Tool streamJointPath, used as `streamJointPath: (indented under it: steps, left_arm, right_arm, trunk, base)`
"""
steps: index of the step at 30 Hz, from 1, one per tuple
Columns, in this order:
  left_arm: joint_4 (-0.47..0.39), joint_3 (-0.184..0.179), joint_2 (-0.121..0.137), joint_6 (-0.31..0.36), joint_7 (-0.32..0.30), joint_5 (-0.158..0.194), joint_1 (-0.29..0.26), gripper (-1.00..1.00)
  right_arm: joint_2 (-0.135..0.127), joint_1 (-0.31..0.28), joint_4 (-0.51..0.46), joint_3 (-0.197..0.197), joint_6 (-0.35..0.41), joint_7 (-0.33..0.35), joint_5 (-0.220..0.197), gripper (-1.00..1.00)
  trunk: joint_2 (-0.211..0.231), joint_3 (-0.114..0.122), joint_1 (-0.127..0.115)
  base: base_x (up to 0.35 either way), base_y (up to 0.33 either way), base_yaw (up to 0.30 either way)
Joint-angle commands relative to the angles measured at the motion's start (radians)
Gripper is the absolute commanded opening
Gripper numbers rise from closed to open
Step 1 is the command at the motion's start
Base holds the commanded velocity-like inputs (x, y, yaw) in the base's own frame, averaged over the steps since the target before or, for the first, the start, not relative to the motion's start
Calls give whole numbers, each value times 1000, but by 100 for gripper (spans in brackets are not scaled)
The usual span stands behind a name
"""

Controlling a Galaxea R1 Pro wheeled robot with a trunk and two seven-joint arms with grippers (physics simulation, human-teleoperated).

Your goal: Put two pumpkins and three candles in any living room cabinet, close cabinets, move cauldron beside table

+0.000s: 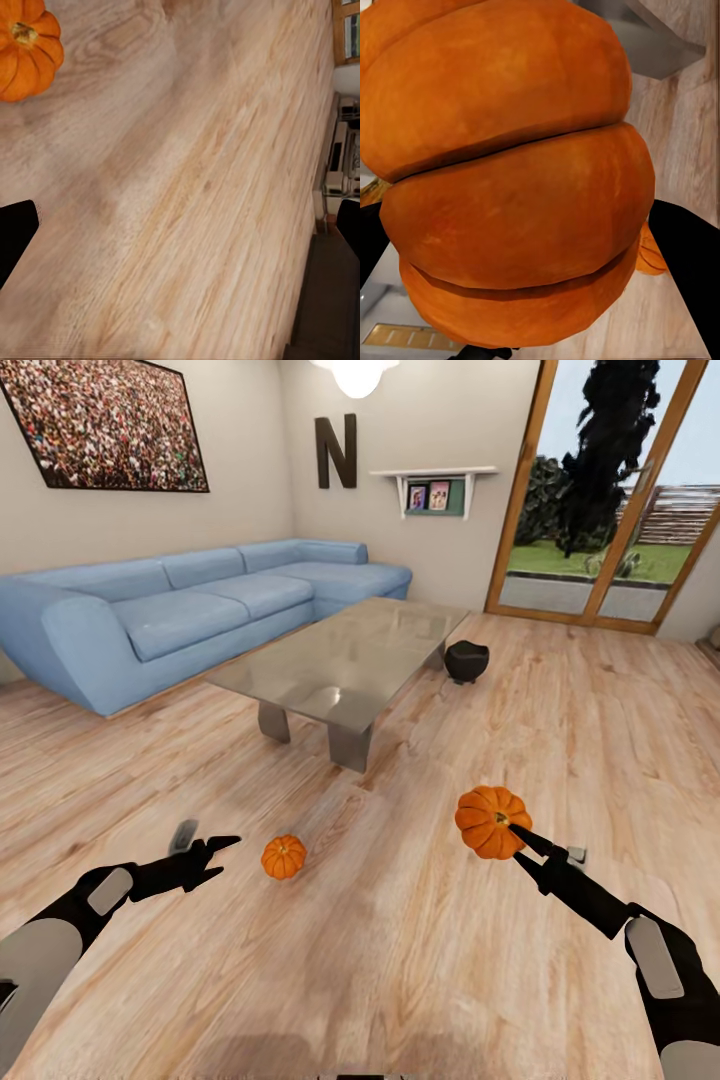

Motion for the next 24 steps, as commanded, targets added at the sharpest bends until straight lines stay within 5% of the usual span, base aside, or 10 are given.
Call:
streamJointPath:
  steps: [1, 11, 14, 24]
  left_arm:
    - [0, -4, 1, 5, -1, 7, -1, 100]
    - [0, -4, 1, 6, -2, 7, -1, 100]
    - [0, -4, 1, 5, -51, 7, -1, 100]
    - [0, -4, 2, 6, -76, 7, -1, 100]
  right_arm:
    - [0, -1, 0, -2, 7, 2, -4, -100]
    - [0, -1, 0, -2, 7, 3, -4, -100]
    - [1, -1, 0, -2, 7, 3, -3, -100]
    - [1, -1, 0, -2, 7, 3, -4, -100]
  trunk:
    - [-1, -5, 0]
    - [-3, -43, 5]
    - [-4, -55, 6]
    - [-6, -94, 11]
  base:
    - [0, 0, 0]
    - [0, 0, 0]
    - [0, 0, 0]
    - [0, 0, 0]
